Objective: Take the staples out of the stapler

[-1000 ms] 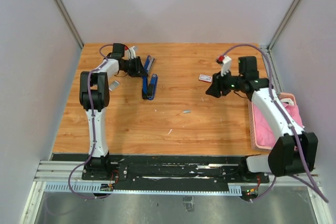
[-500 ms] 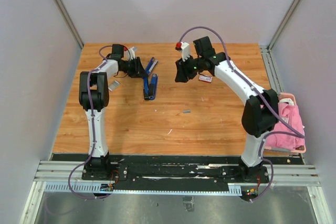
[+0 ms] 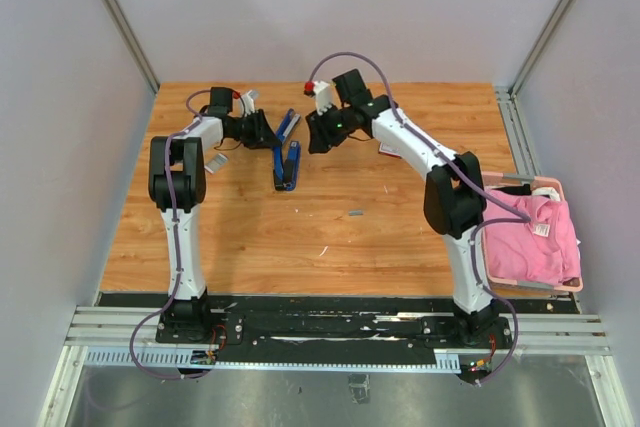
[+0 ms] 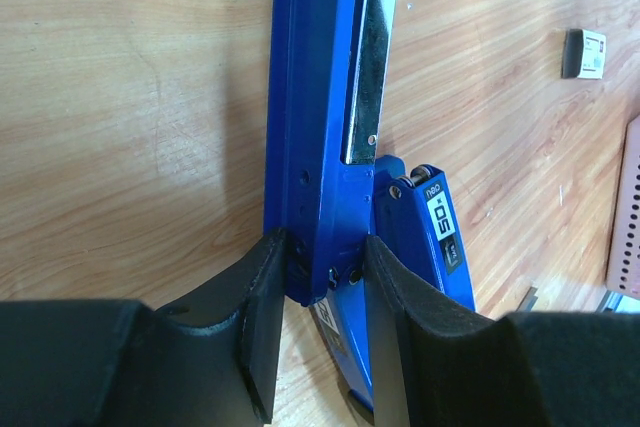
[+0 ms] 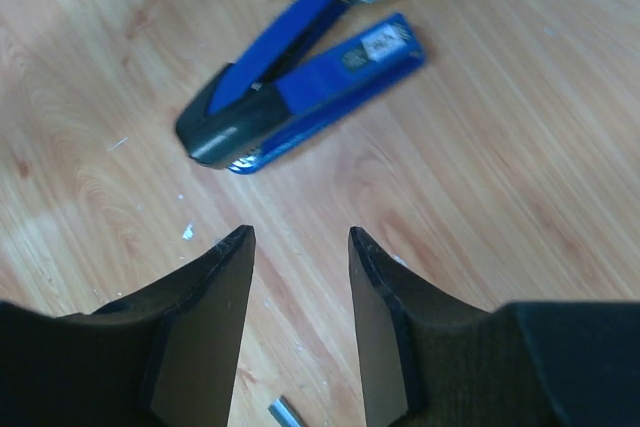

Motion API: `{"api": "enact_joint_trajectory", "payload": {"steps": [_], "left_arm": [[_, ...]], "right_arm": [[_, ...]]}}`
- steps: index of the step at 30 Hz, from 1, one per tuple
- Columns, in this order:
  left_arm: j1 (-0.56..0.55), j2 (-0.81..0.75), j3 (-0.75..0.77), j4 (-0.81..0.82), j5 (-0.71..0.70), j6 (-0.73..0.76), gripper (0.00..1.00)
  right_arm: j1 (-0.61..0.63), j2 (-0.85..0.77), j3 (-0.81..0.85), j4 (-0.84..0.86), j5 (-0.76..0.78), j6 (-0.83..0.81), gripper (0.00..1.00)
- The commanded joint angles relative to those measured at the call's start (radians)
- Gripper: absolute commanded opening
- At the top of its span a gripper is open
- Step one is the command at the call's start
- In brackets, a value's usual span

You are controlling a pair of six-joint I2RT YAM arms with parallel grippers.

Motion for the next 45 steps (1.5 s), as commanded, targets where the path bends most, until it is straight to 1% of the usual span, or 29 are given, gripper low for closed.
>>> {"api": "enact_joint_trajectory", "payload": {"steps": [1, 3, 6, 10, 16, 22, 26, 40, 43, 45], "left_arm": [[0.0, 0.031, -0.039, -0.073, -0.035, -0.01, 0.0], [0.001, 0.028, -0.042, -0.07, -0.022, -0.027, 0.0], [0.0, 0.022, -0.064, -0.038, -0.001, -0.058, 0.0], [0.002, 0.029, -0.067, -0.038, 0.018, -0.059, 0.0], [0.006, 0.032, -0.071, -0.036, 0.032, -0.057, 0.0], [0.013, 0.026, -0.081, -0.026, 0.04, -0.061, 0.0], [0.014, 0.027, -0.086, -0.019, 0.042, -0.066, 0.0], [0.018, 0.03, -0.11, 0.015, 0.031, -0.097, 0.0], [0.019, 0.027, -0.112, 0.016, 0.031, -0.099, 0.0], [0.02, 0.026, -0.114, 0.017, 0.028, -0.098, 0.0]], "right_arm": [[0.134, -0.054, -0.066, 0.106, 0.035, -0.143, 0.46], [0.181, -0.056, -0.076, 0.12, 0.115, -0.193, 0.49], [0.241, -0.02, -0.046, 0.105, 0.243, -0.26, 0.53], [0.283, 0.027, 0.001, 0.098, 0.322, -0.272, 0.55], [0.311, 0.095, 0.066, 0.078, 0.334, -0.249, 0.58], [0.323, 0.166, 0.134, 0.056, 0.367, -0.163, 0.6], [0.342, 0.194, 0.159, 0.056, 0.419, -0.155, 0.62], [0.357, 0.272, 0.182, 0.045, 0.497, -0.069, 0.63], [0.357, 0.271, 0.177, 0.035, 0.451, -0.051, 0.63], [0.356, 0.263, 0.166, 0.033, 0.364, -0.051, 0.61]]}}
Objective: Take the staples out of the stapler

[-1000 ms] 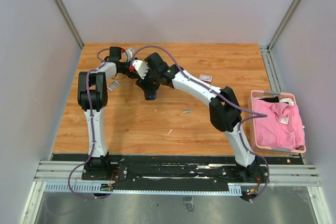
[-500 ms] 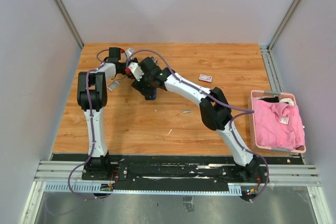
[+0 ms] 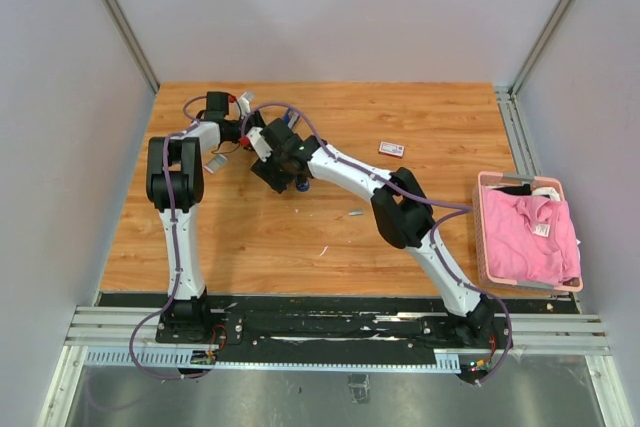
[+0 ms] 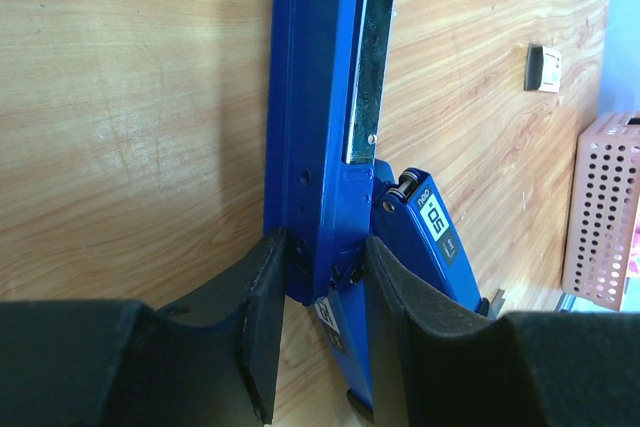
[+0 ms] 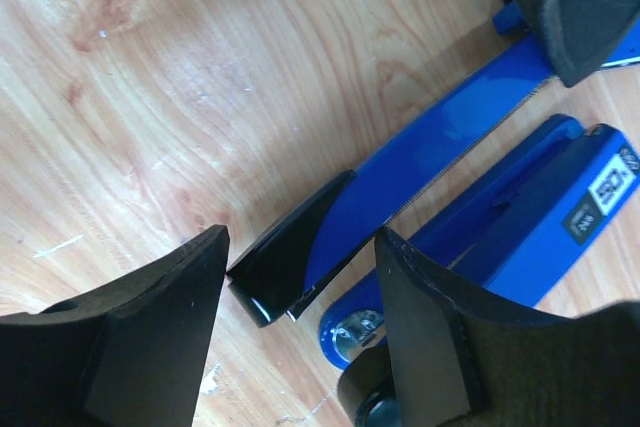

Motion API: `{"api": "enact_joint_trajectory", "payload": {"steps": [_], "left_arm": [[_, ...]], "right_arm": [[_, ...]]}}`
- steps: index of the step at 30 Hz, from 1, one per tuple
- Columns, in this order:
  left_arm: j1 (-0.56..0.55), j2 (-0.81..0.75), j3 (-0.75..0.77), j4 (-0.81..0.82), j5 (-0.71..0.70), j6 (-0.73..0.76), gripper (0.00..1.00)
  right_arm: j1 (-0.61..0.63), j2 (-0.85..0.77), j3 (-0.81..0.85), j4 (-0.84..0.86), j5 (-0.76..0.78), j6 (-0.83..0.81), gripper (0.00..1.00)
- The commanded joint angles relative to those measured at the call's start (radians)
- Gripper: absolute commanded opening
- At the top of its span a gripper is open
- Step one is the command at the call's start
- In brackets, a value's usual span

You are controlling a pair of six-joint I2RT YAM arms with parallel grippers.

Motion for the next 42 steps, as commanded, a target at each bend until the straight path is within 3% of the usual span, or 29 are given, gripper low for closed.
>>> {"api": "enact_joint_trajectory", "payload": {"steps": [1, 15, 23, 31, 42], "left_arm": [[0.0, 0.028, -0.052, -0.094, -0.044, 0.0, 0.0], [0.007, 0.028, -0.074, -0.073, -0.062, -0.02, 0.0], [0.007, 0.024, -0.075, -0.075, -0.064, -0.024, 0.01], [0.007, 0.019, -0.076, -0.082, -0.066, -0.028, 0.2], [0.019, 0.013, -0.086, -0.074, -0.054, -0.036, 0.3]], "right_arm": [[0.012, 0.003, 0.01, -0.031, -0.124, 0.039, 0.6], [0.013, 0.025, 0.027, 0.002, -0.405, 0.056, 0.59], [0.023, 0.073, 0.067, 0.011, -0.296, 0.039, 0.61], [0.024, 0.097, 0.088, 0.024, -0.204, 0.001, 0.66], [-0.044, -0.013, 0.101, 0.001, -0.291, 0.042, 0.67]]}}
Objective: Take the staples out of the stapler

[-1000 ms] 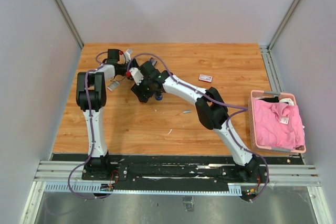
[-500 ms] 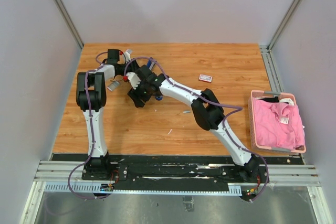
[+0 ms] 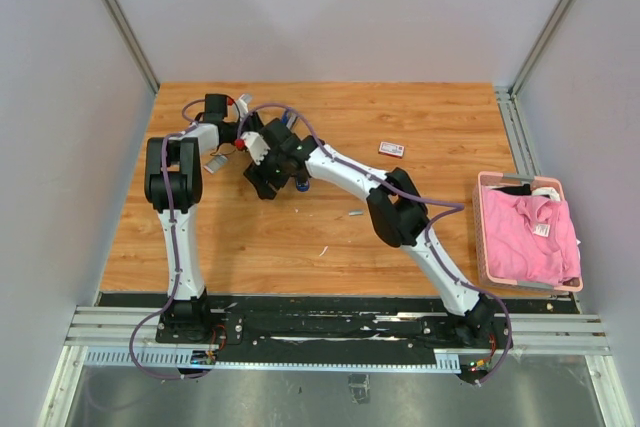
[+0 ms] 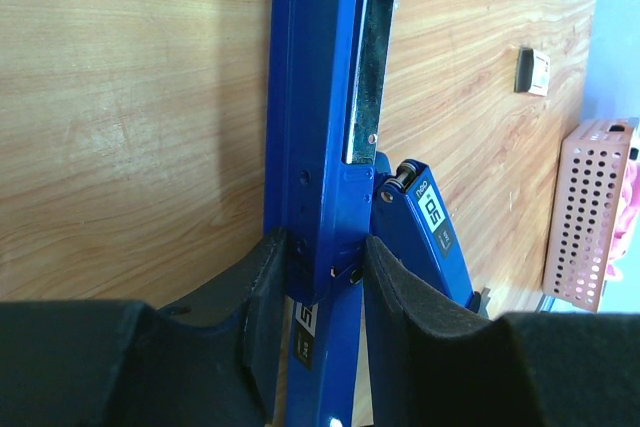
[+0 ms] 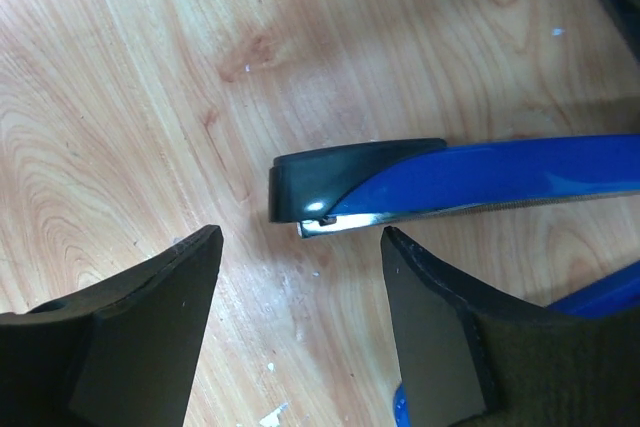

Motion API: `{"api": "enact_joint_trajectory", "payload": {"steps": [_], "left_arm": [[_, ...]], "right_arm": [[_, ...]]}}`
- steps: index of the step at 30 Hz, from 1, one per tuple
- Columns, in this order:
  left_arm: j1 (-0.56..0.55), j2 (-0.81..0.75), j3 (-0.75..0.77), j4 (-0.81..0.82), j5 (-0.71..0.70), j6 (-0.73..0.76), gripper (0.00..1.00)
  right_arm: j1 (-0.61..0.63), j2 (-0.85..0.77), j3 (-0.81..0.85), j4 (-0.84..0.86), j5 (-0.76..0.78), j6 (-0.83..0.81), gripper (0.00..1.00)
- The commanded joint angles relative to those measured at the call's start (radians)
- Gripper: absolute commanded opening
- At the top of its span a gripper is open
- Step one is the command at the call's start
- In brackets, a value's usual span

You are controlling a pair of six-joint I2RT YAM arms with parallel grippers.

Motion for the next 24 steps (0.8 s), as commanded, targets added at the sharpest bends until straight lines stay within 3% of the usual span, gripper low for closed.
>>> {"api": "enact_joint_trajectory", "payload": {"steps": [1, 8, 16, 24], "left_arm": [[0.012, 0.026, -0.052, -0.091, -0.057, 0.004, 0.31], [0.021, 0.022, -0.051, -0.069, -0.018, -0.015, 0.39], [0.022, 0.019, -0.062, -0.041, -0.008, -0.032, 0.45], [0.027, 0.017, -0.063, -0.022, -0.007, -0.053, 0.28]], "right_arm": [[-0.044, -0.083, 0.032, 0.006, -0.017, 0.032, 0.67], [-0.068, -0.099, 0.05, 0.013, 0.07, 0.06, 0.67], [-0.096, -0.134, 0.063, 0.006, 0.062, 0.104, 0.67], [-0.114, -0.149, 0.04, 0.009, 0.041, 0.129, 0.67]]}}
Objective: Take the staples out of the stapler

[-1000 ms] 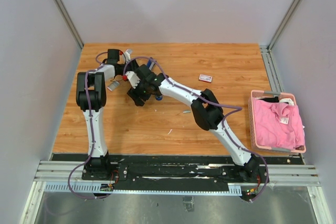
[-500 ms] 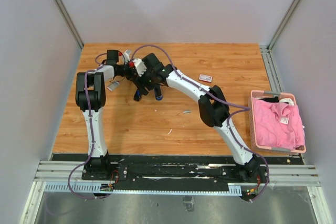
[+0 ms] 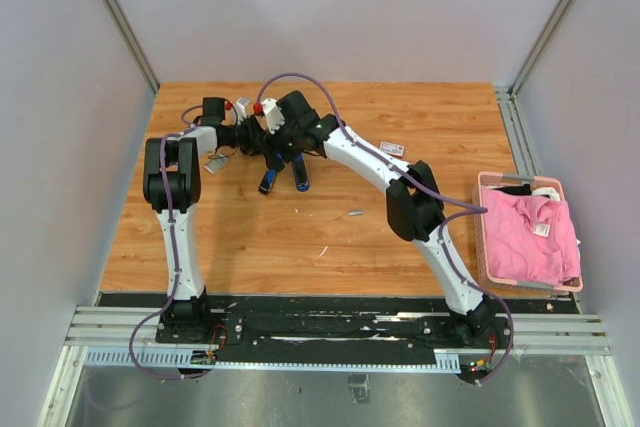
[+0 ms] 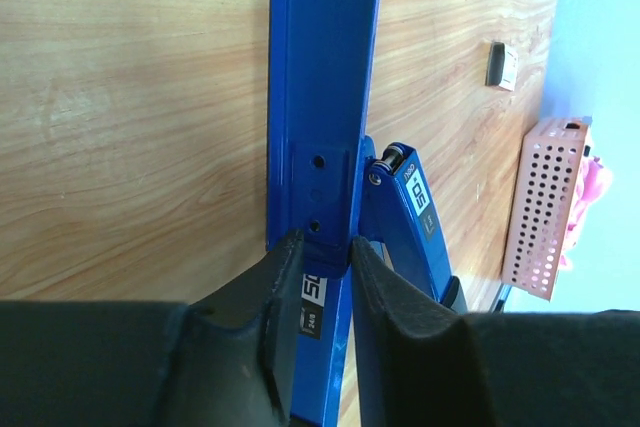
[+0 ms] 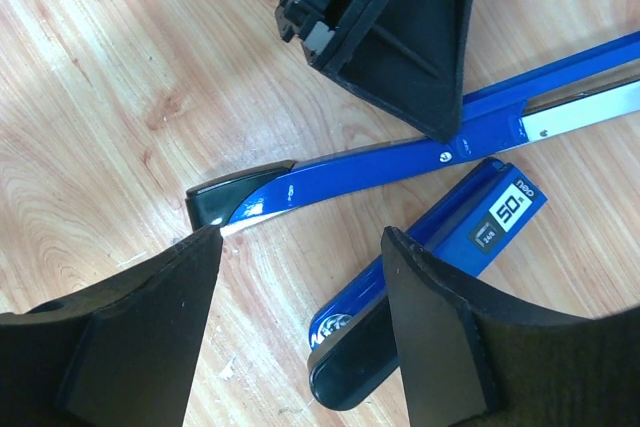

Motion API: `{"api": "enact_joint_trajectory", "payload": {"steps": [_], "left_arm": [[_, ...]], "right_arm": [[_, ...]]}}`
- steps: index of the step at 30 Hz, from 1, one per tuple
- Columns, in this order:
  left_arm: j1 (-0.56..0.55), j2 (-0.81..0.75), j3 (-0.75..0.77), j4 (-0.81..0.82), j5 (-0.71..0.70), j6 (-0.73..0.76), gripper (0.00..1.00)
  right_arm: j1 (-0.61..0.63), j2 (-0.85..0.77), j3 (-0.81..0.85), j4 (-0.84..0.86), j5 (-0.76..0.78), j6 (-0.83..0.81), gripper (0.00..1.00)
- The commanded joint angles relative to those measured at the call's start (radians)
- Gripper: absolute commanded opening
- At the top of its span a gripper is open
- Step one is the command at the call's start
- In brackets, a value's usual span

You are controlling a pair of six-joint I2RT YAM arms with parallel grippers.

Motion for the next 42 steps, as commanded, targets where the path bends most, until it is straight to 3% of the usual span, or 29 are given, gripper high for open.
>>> {"api": "enact_joint_trajectory", "payload": {"steps": [1, 6, 19, 31, 42], "left_arm": [[0.011, 0.019, -0.028, -0.049, -0.06, 0.016, 0.25], [0.017, 0.018, -0.036, -0.051, -0.067, 0.017, 0.15], [0.043, 0.018, -0.052, -0.044, -0.078, 0.014, 0.18], [0.065, 0.027, -0.082, 0.04, -0.033, -0.059, 0.0], [0.079, 0.038, -0.097, 0.043, -0.049, -0.056, 0.01]], "right_arm": [[-0.024, -0.051, 0.019, -0.001, -0.014, 0.028, 0.67], [-0.025, -0.053, 0.012, -0.004, -0.022, 0.029, 0.67], [-0.03, -0.057, -0.016, -0.016, -0.041, 0.035, 0.66], [-0.049, -0.089, -0.044, -0.018, -0.072, 0.045, 0.66], [-0.043, -0.053, -0.084, 0.001, -0.125, 0.083, 0.65]]}}
